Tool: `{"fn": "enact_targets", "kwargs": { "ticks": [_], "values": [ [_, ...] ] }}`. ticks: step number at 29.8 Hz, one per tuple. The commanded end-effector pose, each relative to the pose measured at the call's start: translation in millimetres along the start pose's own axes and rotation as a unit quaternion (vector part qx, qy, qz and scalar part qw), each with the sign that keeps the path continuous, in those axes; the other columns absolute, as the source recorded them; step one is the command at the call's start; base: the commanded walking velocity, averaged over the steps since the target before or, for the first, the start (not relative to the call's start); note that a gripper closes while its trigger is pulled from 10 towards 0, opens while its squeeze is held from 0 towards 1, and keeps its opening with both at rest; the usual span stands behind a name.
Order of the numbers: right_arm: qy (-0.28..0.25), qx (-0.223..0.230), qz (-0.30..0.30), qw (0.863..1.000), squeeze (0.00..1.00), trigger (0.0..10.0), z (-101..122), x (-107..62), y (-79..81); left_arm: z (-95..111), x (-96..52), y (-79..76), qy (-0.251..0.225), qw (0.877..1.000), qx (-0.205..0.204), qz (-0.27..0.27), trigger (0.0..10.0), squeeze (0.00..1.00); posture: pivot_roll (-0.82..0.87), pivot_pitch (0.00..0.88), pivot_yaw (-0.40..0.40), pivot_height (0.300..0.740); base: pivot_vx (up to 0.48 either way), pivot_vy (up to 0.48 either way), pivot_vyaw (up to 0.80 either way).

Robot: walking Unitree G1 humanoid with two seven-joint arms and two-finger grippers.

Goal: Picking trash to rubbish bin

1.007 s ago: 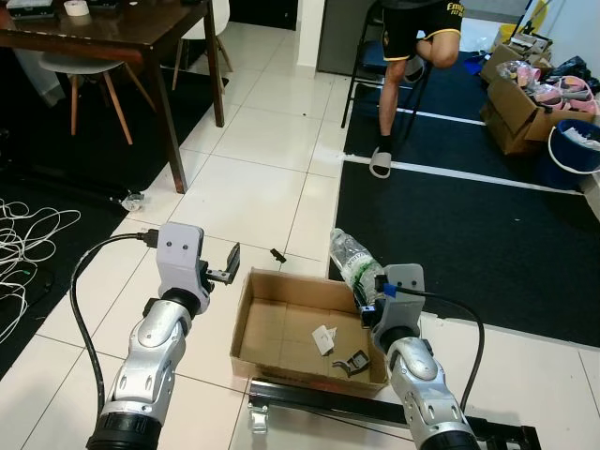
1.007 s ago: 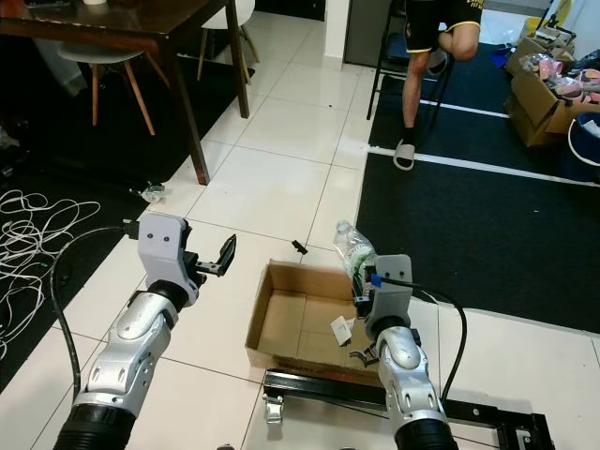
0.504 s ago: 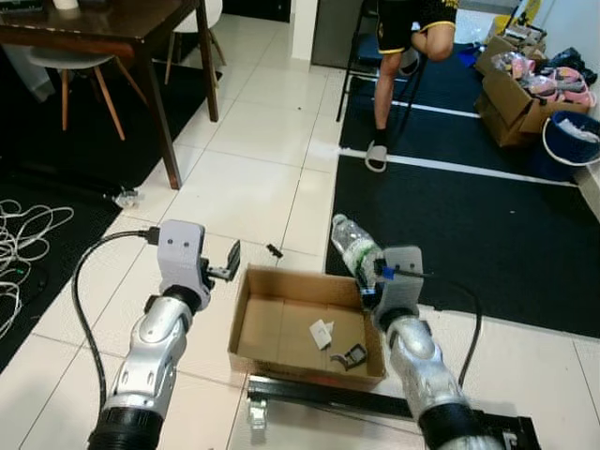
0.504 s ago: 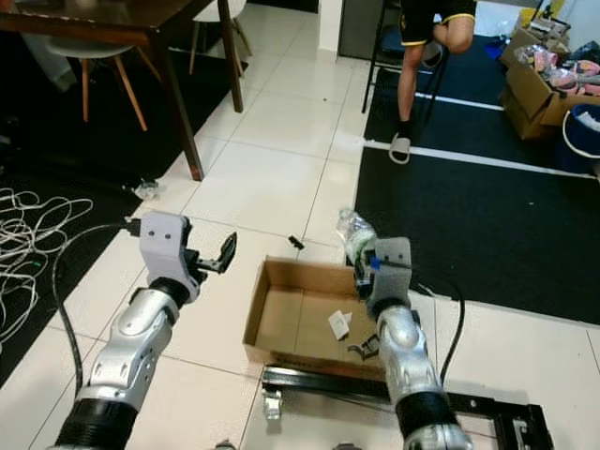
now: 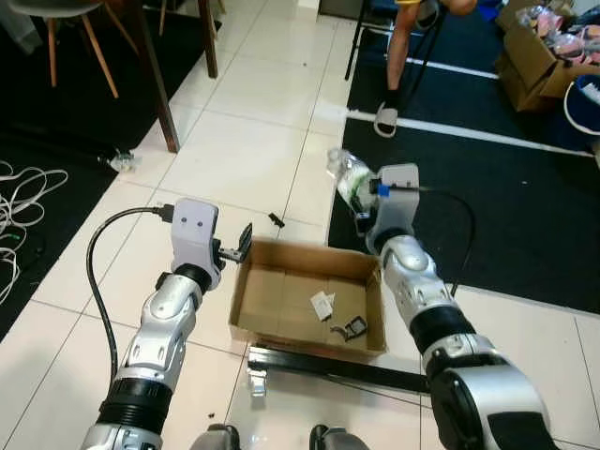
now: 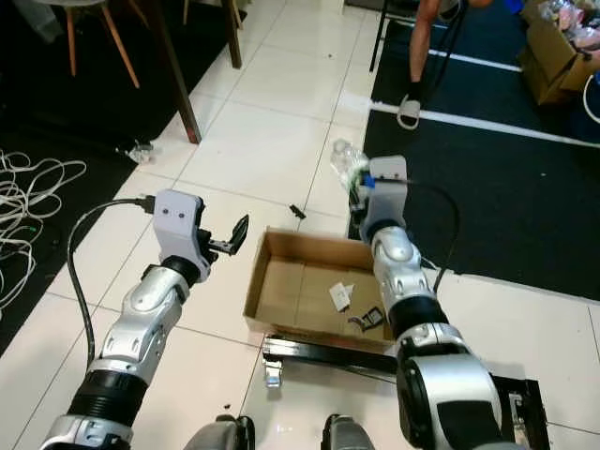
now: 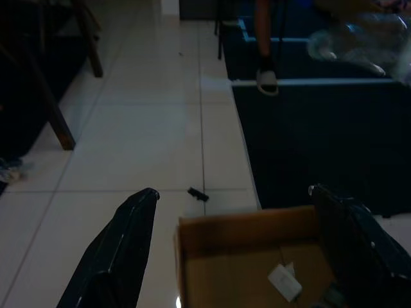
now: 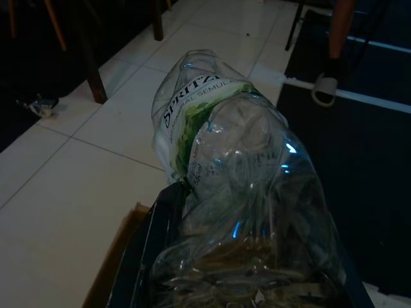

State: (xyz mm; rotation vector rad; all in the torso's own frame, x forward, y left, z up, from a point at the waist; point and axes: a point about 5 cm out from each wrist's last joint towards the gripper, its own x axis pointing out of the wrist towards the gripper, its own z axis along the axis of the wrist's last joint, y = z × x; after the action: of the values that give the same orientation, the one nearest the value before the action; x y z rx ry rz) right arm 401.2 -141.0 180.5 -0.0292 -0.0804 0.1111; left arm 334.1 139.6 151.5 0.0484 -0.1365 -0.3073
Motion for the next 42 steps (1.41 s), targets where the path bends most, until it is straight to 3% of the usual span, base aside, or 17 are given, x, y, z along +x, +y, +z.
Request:
{"fn": "enact_targets", "kwargs": {
  "ticks": [1,5,16,24,29,42],
  "values": [
    [0.008,-0.005,0.003,1.000,0.00,10.0,-4,0.2,-0.2,-6,-3.9,-6.3,0.004,1.000,-0.006,-0.014,10.0,0.00,0.04,0.344,-0.033,0.740,0.000,0.000,0.00],
    [0.002,-0.014,0.011,1.000,0.00,10.0,0,2.5,3.1,-3,-5.1,-12.6,-0.014,0.999,-0.007,-0.042,10.0,0.00,0.04,0.350,-0.031,0.740,0.000,0.000,0.00],
    [0.007,-0.022,0.008,1.000,0.00,10.0,0,4.3,1.3,-4,-5.5,-14.8,-0.013,0.999,-0.003,-0.047,10.0,0.00,0.04,0.351,-0.034,0.740,0.000,0.000,0.00],
    [0.010,-0.036,-0.031,0.999,0.00,10.0,0,1.9,-19.9,-4,-3.4,-16.8,-0.014,0.999,0.000,-0.050,10.0,0.00,0.04,0.341,-0.027,0.740,0.000,0.000,0.00],
    [0.010,-0.039,-0.066,0.997,0.00,10.0,0,-3.1,-44.2,-1,2.8,-24.5,-0.018,0.997,-0.004,-0.068,10.0,0.00,0.04,0.335,0.000,0.740,0.000,0.000,0.00],
    [0.009,-0.038,-0.092,0.995,0.00,10.0,-3,-7.7,-56.6,3,14.1,-33.3,-0.021,0.995,-0.003,-0.099,10.0,0.00,0.04,0.318,0.063,0.740,0.000,0.000,0.00]
  ]
}}
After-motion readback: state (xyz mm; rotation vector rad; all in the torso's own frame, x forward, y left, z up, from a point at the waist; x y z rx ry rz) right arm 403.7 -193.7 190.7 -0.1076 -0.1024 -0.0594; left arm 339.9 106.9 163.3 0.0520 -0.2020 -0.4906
